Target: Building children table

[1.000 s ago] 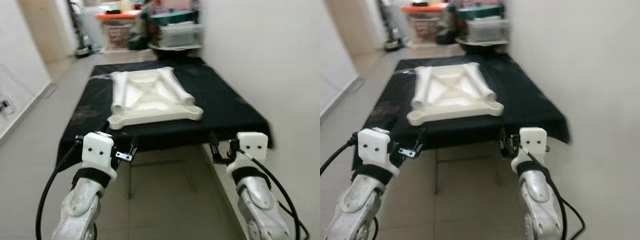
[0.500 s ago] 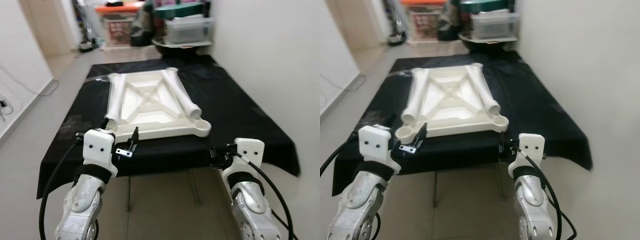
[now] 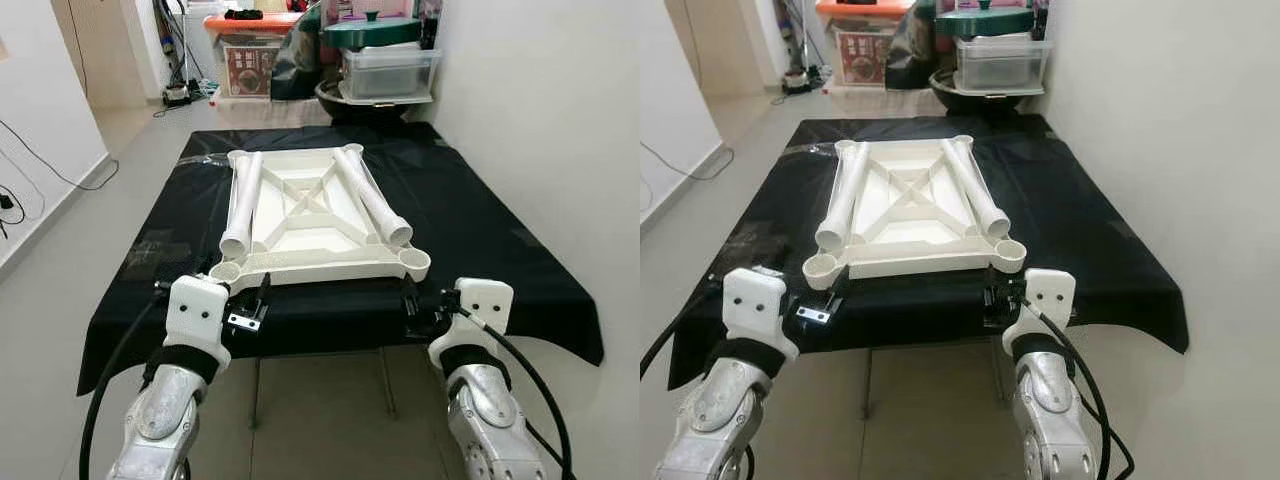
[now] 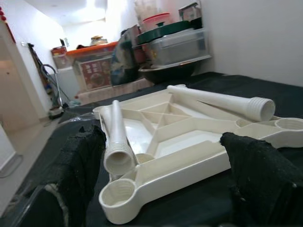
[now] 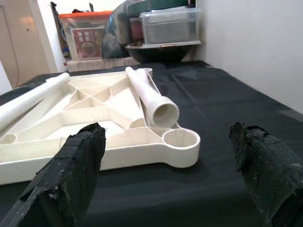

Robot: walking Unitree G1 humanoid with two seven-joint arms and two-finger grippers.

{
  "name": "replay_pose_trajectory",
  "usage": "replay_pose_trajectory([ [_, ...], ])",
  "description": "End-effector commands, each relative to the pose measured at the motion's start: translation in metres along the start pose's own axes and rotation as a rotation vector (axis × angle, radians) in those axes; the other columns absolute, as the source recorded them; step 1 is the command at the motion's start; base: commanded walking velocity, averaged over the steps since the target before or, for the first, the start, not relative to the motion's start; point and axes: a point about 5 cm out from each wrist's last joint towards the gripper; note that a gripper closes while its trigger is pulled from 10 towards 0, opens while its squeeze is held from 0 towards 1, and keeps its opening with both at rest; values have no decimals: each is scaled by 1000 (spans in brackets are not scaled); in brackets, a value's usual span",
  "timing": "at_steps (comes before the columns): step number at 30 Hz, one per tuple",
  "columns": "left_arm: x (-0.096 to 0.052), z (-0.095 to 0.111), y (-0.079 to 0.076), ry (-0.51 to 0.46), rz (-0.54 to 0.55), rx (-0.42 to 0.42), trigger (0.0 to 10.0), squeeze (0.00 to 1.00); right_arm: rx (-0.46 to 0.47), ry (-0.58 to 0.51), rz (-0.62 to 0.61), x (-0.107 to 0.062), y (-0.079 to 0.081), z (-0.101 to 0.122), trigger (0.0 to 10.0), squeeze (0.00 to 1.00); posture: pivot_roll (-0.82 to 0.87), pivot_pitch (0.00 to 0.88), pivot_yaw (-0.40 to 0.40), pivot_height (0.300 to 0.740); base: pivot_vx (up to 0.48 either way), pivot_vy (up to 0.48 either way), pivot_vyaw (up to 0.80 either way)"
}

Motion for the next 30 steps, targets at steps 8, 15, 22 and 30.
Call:
replay_pose_trajectory([
  [8,1,-11,-2,35,28,30,10000,0,-42,-24,7,8,-4,3,10000,0,20,0,-58,740,0,0,0],
  [15,4,-11,-7,30,15,46,10000,0,-55,-69,33,10,-2,15,10000,0,6,0,-43,740,0,0,0],
  [22,-3,-3,2,-10,22,14,10000,0,-48,-108,71,10,1,29,10000,0,17,0,-38,740,0,0,0],
  [30,-2,1,8,-40,52,-17,10000,0,-67,-106,69,12,1,31,10000,0,15,0,-35,740,328,0,0],
])
Point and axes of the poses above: a point about 5 cm out from each wrist's last joint towards the gripper, its own x axis pointing out of the wrist towards the gripper, its own z axis along the axis of the wrist's last joint, y = z × x, and after that the axes turned 10 degrees about -x, right-handed
